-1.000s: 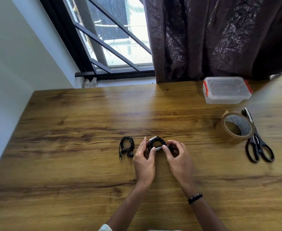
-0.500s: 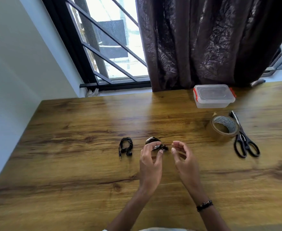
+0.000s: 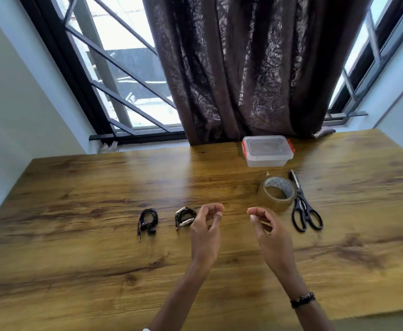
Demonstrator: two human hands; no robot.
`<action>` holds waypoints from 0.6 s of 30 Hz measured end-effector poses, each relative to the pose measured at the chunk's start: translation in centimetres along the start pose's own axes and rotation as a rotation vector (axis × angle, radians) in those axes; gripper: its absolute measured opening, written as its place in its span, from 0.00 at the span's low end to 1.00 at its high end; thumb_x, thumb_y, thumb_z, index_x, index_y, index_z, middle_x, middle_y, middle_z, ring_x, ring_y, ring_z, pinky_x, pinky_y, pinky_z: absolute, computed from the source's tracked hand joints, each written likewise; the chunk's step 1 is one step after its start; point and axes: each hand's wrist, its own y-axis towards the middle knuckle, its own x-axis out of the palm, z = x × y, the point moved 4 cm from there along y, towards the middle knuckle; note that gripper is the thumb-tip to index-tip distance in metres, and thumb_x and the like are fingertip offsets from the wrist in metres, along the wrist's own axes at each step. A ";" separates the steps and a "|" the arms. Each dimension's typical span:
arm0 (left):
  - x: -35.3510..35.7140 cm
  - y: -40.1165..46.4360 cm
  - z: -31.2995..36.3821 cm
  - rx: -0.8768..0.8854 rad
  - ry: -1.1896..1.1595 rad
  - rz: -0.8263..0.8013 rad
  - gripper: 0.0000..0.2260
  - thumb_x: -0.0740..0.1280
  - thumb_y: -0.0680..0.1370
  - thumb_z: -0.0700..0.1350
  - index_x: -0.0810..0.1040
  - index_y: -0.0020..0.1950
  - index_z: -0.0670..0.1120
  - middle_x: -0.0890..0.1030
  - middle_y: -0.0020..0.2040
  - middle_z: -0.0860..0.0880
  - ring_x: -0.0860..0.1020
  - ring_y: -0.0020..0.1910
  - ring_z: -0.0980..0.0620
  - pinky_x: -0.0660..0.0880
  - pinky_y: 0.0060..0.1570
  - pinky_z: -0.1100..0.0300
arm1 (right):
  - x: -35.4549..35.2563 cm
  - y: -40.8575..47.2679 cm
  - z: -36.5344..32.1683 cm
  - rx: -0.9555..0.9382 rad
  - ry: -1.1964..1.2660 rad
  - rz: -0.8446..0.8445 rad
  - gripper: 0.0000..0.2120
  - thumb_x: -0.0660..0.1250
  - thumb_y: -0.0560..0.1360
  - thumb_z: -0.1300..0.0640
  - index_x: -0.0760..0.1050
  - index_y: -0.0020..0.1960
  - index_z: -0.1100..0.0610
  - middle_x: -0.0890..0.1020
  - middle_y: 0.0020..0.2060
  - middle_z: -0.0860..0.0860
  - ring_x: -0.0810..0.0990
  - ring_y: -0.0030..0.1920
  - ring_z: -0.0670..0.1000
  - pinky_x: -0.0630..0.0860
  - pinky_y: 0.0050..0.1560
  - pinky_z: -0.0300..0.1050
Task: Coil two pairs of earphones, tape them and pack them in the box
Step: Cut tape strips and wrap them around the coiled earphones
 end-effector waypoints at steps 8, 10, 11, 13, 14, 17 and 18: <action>3.8 -0.2 -0.5 -0.068 -0.061 0.023 0.09 0.65 0.78 0.38 0.80 0.47 0.51 0.83 0.45 0.54 0.79 0.44 0.56 0.76 0.47 0.54 | -2.4 1.9 2.1 -0.037 -0.036 -0.042 0.07 0.67 0.77 0.63 0.80 0.51 0.53 0.83 0.46 0.44 0.79 0.49 0.36 0.72 0.45 0.24; 4.3 0.0 -0.7 -0.081 -0.060 0.024 0.09 0.65 0.78 0.38 0.80 0.46 0.52 0.83 0.45 0.54 0.80 0.46 0.54 0.76 0.48 0.53 | -2.6 2.5 2.5 -0.030 -0.028 -0.067 0.07 0.66 0.77 0.63 0.80 0.51 0.53 0.83 0.47 0.43 0.79 0.49 0.37 0.73 0.45 0.25; 4.5 0.3 -0.6 -0.080 -0.060 0.023 0.09 0.65 0.78 0.38 0.80 0.46 0.52 0.83 0.45 0.53 0.80 0.46 0.53 0.76 0.48 0.53 | -2.7 2.9 2.7 -0.031 -0.025 -0.074 0.07 0.66 0.78 0.63 0.80 0.51 0.53 0.83 0.47 0.43 0.79 0.49 0.37 0.73 0.45 0.26; 4.8 1.0 -0.3 -0.079 -0.067 0.021 0.10 0.64 0.78 0.37 0.79 0.46 0.52 0.83 0.45 0.52 0.81 0.46 0.53 0.77 0.49 0.55 | -2.7 3.8 2.7 -0.033 -0.020 -0.081 0.07 0.66 0.78 0.63 0.80 0.51 0.53 0.83 0.47 0.43 0.79 0.48 0.37 0.73 0.45 0.27; 4.9 1.5 -0.2 -0.083 -0.076 0.022 0.10 0.64 0.78 0.37 0.79 0.46 0.52 0.84 0.45 0.51 0.81 0.46 0.53 0.77 0.49 0.56 | -2.8 4.3 2.6 -0.035 -0.021 -0.081 0.07 0.66 0.77 0.63 0.80 0.51 0.53 0.83 0.47 0.43 0.79 0.48 0.37 0.73 0.45 0.27; 5.5 2.9 -0.1 -0.089 -0.110 0.022 0.10 0.64 0.78 0.36 0.79 0.46 0.51 0.84 0.45 0.50 0.81 0.45 0.53 0.77 0.47 0.56 | -2.9 5.8 2.9 -0.050 -0.043 -0.067 0.07 0.66 0.78 0.62 0.80 0.51 0.52 0.83 0.47 0.43 0.80 0.47 0.37 0.73 0.45 0.27; 5.7 3.4 -0.1 -0.096 -0.112 0.017 0.10 0.64 0.78 0.37 0.80 0.46 0.51 0.84 0.45 0.50 0.81 0.46 0.53 0.77 0.48 0.55 | -2.9 6.3 3.0 -0.050 -0.050 -0.061 0.07 0.66 0.78 0.62 0.80 0.51 0.52 0.83 0.47 0.44 0.80 0.47 0.38 0.74 0.46 0.27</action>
